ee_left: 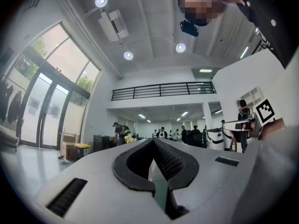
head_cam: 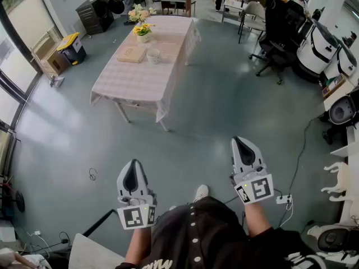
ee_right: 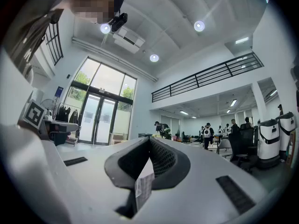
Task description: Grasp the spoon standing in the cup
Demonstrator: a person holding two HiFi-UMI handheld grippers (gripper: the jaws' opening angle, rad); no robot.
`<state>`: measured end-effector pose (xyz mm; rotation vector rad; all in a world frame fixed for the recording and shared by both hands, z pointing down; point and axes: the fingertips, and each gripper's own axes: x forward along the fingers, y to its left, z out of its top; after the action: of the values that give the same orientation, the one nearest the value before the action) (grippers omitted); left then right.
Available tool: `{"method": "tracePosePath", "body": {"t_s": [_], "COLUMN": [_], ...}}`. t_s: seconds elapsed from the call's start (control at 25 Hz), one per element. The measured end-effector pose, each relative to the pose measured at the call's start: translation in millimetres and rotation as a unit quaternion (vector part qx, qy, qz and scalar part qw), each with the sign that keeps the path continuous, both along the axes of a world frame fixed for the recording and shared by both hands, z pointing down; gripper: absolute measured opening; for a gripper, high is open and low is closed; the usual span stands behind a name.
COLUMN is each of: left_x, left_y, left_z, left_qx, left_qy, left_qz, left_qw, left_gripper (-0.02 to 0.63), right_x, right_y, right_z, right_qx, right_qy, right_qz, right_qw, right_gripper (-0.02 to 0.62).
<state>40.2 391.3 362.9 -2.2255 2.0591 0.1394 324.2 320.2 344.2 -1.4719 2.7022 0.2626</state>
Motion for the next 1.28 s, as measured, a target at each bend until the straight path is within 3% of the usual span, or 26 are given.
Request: {"method": "tracePosePath", "body": {"t_s": [0.44, 0.8, 1.28], "left_x": [3, 7, 10], "left_y": [1, 5, 4], "left_z": [-3, -5, 1], "left_qx": [0.002, 0.0, -0.004], "left_qy": [0.001, 0.001, 0.002], "left_qz": [-0.001, 0.001, 0.004], "left_qw": [1.0, 1.0, 1.0], "left_gripper": [0.017, 0.017, 0.017], "right_x": [-2, 0, 0], "right_y": [3, 8, 10], "right_z": [-1, -2, 0], "right_qx": [-0.007, -0.01, -0.007], "right_qy": [-0.025, -0.021, -0.023], "right_qz": [-0.027, -0.021, -0.028], "right_qw": [0.999, 0.999, 0.999], "right_gripper": [-0.015, -0.014, 0.052]}}
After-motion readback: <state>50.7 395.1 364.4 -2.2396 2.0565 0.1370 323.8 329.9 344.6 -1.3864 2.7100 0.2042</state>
